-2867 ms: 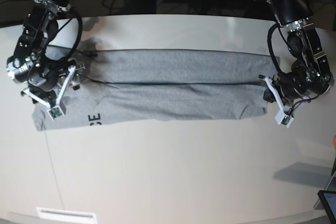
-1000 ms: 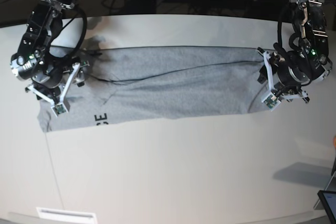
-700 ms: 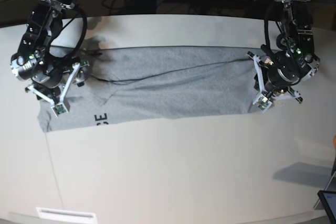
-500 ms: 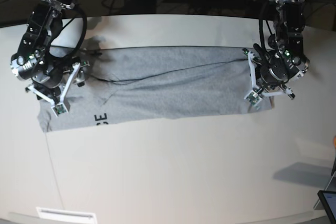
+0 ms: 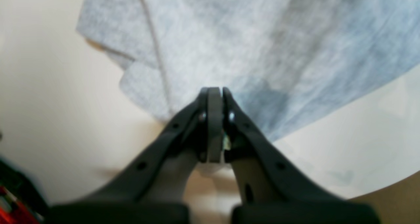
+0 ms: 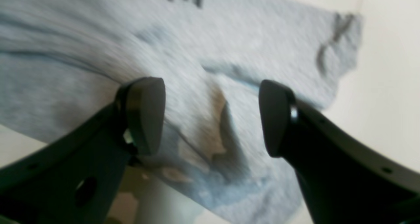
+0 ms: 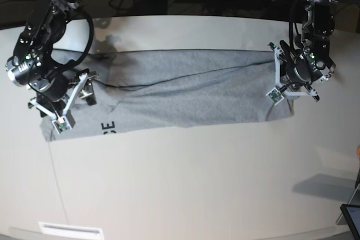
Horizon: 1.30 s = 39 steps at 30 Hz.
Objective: Fold the T-shirt properly
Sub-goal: 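Release the strip end with the left gripper and lift it away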
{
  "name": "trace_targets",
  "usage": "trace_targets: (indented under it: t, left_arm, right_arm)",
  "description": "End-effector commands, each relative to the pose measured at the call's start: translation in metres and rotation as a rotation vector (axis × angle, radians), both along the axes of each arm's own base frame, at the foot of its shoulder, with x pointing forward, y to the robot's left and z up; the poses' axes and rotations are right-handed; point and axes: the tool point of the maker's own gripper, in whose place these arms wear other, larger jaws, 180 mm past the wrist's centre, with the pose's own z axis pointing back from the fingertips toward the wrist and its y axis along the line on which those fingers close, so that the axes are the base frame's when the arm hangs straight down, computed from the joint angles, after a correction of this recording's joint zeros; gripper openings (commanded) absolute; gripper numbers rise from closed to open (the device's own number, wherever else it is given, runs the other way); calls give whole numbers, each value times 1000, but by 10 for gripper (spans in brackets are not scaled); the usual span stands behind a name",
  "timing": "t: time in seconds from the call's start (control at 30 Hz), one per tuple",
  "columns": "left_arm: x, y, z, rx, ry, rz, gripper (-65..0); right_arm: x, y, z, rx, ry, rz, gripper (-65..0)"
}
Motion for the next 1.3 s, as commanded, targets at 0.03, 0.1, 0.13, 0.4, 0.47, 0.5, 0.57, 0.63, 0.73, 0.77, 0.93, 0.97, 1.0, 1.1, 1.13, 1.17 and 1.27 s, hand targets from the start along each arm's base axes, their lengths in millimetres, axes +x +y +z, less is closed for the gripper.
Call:
trace_targets:
  t: [0.03, 0.1, 0.13, 0.4, 0.47, 0.5, 0.57, 0.63, 0.73, 0.77, 0.93, 0.97, 1.0, 1.1, 1.13, 1.17, 1.27]
  left_arm:
    - [5, 4, 8, 13, -22, -7, -650]
    - [1, 11, 7, 32, -10, -8, -650]
    - [-2, 14, 7, 38, -4, -6, -650]
    - [-5, 38, 12, 103, 16, -8, -650]
    - [-2, 42, 16, 111, 7, -5, -650]
    - [-1, 45, 20, 115, -5, 4, -650]
    - [5, 58, 34, 103, -61, 69, -650]
    - [8, 62, 45, 63, -124, 143, -650]
    - [3, 57, 48, 2, -179, 222, -650]
    - [-1, 54, 45, -20, -182, 242, -650]
    - [-3, 32, 41, -164, -306, 279, -650]
    - [-2, 29, 43, -191, -349, 267, -650]
    - [-1, 25, 43, -209, -386, 253, -650]
    - [-4, 27, 39, -234, -435, 242, -648]
    - [-4, 32, 38, -240, -444, 254, -648]
    - [-5, 39, 38, -239, -452, 276, -647]
    - [-13, 72, 40, -212, -475, 370, -645]
  right_arm:
    - [10, 9, 17, 49, -72, 23, -228]
    - [11, 14, 20, 74, -83, 33, -228]
    - [11, 15, 20, 83, -85, 36, -228]
    - [11, 15, 20, 87, -84, 38, -228]
    - [11, 15, 20, 87, -84, 38, -228]
    - [10, 15, 20, 87, -83, 38, -228]
    - [6, 16, 16, 88, -69, 40, -228]
    - [5, 17, 15, 89, -68, 41, -226]
    - [3, 17, 14, 92, -69, 41, -225]
    - [4, 21, 16, 100, -85, 50, -226]
    - [-6, 59, 22, 184, -177, 136, -229]
    - [-8, 66, 22, 211, -197, 147, -229]
    - [-13, 73, 23, 239, -215, 157, -229]
    - [-21, 84, 26, 304, -269, 171, -225]
    - [-22, 86, 28, 316, -287, 175, -225]
    - [-22, 84, 30, 318, -300, 177, -225]
    - [-18, 75, 28, 314, -304, 145, -226]
